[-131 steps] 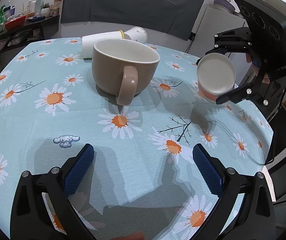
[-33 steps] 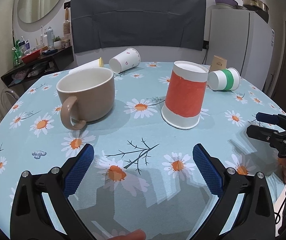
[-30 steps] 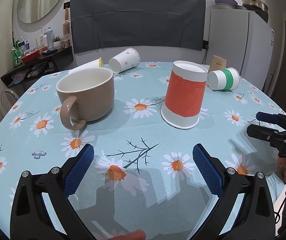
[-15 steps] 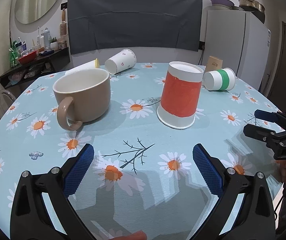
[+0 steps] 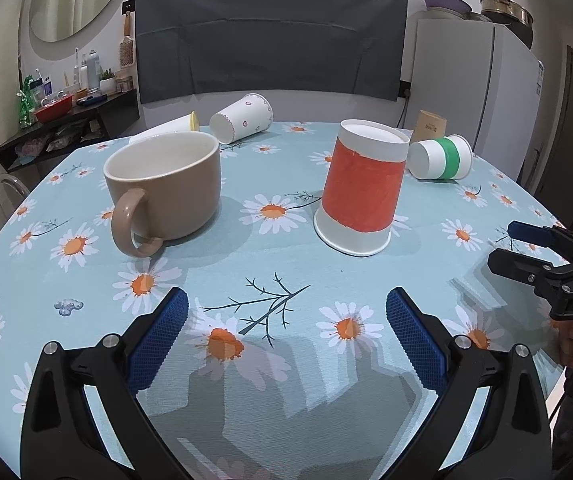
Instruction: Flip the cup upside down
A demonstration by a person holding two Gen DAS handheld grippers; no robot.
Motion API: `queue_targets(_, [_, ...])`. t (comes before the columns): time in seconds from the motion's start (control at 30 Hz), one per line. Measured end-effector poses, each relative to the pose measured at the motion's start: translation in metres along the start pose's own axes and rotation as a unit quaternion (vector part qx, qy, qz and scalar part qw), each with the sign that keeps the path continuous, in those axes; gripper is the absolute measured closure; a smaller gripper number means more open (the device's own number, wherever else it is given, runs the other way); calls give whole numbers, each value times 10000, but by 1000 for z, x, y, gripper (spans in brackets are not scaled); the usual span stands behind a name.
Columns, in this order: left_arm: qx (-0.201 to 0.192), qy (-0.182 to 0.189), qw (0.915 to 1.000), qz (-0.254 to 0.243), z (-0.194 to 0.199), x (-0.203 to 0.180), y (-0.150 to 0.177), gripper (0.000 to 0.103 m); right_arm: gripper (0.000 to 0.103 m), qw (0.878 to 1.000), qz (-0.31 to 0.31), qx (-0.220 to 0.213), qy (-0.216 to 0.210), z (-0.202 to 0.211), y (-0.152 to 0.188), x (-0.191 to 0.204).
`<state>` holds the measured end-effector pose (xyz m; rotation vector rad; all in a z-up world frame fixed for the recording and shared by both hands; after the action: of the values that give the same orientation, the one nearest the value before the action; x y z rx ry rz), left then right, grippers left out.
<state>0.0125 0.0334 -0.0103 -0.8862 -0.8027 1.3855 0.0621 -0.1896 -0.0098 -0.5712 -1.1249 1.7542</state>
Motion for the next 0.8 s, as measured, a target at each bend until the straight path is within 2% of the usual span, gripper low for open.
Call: queue_targets(0.8, [-109,-41,9999,-52,3,-3,0,6,8,10000,4,-53,-38,2,1,1])
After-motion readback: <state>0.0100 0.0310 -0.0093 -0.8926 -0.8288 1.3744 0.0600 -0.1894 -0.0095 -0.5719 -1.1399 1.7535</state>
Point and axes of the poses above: each gripper's, at about its wrist camera, not at the fingertips, and z roughly against the way its jaws point, x to its left, y to its underside, the point moved 2 cm from there along -z, roughly the way its jaws point, and after that the axes turned 9 degrees about -x, right-handed, at the moved point
